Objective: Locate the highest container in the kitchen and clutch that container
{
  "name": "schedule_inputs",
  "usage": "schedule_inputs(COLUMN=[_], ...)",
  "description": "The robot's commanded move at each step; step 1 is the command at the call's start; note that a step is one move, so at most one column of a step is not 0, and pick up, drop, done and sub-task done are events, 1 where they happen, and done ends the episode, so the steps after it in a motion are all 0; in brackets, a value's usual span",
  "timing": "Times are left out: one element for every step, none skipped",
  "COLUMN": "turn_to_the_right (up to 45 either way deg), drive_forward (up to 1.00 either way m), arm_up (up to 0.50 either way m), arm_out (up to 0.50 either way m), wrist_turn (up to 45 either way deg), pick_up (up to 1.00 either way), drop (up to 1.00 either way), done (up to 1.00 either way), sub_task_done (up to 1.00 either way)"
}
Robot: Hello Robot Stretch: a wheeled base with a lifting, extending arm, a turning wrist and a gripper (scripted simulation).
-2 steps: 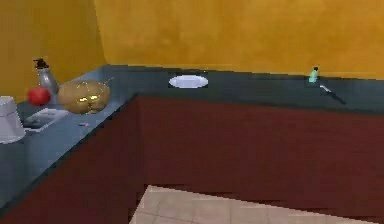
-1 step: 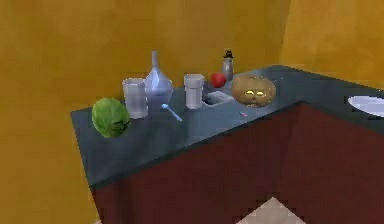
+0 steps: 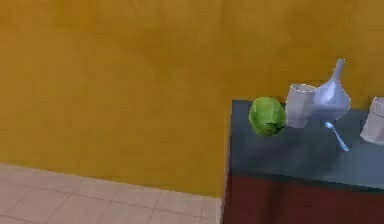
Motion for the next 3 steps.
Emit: schedule_inputs(turn_to_the_right=[-45.0, -9.0, 45.0], drive_forward=[0.0, 0.0, 0.0], arm_up=[0.0, 0.0, 0.0], arm_out=[0.0, 0.0, 0.0], wrist_turn=[0.0, 0.0, 0.0], pick_up=[0.0, 0.0, 0.0], drop=[0.0, 0.0, 0.0], done=[0.0, 0.0, 0.0], sub_task_done=[0.0, 0.0, 0.0])
